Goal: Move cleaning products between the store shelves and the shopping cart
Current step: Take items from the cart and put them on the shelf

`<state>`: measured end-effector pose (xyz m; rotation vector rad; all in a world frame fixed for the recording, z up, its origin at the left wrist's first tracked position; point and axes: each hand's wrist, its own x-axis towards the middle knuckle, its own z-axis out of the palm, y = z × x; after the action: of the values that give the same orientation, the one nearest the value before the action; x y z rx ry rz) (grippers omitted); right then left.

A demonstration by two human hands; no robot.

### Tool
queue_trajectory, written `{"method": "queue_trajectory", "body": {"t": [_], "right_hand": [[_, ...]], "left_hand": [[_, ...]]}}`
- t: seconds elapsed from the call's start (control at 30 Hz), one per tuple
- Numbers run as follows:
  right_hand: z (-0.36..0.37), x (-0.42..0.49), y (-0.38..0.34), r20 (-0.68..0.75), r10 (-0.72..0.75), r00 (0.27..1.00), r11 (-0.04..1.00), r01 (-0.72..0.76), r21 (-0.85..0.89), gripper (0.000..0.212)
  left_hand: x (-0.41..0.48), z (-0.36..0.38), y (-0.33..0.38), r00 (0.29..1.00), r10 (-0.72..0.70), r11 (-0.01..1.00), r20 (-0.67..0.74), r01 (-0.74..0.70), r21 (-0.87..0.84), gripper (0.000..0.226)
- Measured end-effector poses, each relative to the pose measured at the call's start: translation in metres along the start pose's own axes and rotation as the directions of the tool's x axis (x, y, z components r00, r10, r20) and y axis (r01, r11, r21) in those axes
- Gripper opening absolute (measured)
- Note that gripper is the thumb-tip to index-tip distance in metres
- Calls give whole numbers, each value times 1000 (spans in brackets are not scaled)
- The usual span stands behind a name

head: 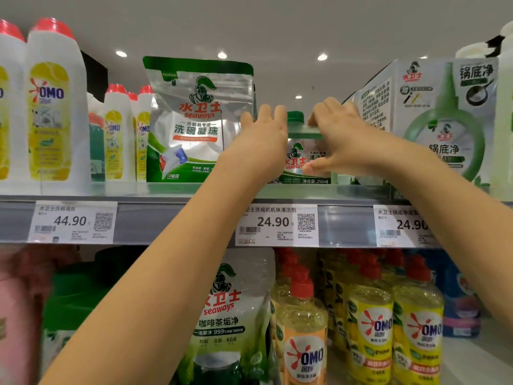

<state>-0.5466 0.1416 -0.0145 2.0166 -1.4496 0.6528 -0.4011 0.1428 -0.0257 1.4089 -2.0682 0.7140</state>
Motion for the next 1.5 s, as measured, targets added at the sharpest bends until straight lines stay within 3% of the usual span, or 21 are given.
{"method": "queue_trajectory", "body": {"t": [0.17,0.3,0.43,0.5,0.6,0.7,0.8,0.87,1.03,1.17,1.4,1.5], "right_hand": [[-1,-3,-1,-35,14,999,999,-12,36,68],[-6,-11,-2,-130,42,991,991,-25,128,79],[-12,-36,-10,-328,18,944,970,63,236,61],[-17,-60,-15,-423,18,906,926,145,349,50],[-24,-105,-25,-464,30,885,764,279,582,40],[-16,-142,-36,-444,57,894,597,326,733,33],[6,-171,-51,-365,83,927,442,294,847,29],[20,-189,-61,-298,114,948,332,246,911,26],[53,-215,-93,-152,30,988,105,148,983,24],[75,-228,-135,-91,-49,995,-1,91,996,24],[75,-259,-241,1,-322,947,-158,-55,986,28],[69,-267,-267,-6,-336,942,-217,-71,974,30]], "left_hand": [[0,2,2,998,-40,998,-52,37,-42,49],[-5,-4,5,985,-88,967,-151,48,-250,46],[-35,-23,10,953,-68,920,-296,-55,-388,55],[-58,-30,11,930,-52,898,-363,-115,-425,48],[-94,-32,12,918,-31,818,-396,-204,-538,37],[-130,-29,11,932,-73,687,-355,-211,-695,26],[-172,-20,12,950,-149,492,-273,-169,-854,17],[-201,-13,12,954,-204,413,-221,-121,-903,17],[-265,-2,12,929,-364,364,-66,77,-928,13],[-317,-2,4,875,-484,354,18,214,-910,23],[-432,-37,-25,673,-736,296,65,407,-865,32],[-456,-46,-29,644,-757,263,111,455,-851,30]]}}
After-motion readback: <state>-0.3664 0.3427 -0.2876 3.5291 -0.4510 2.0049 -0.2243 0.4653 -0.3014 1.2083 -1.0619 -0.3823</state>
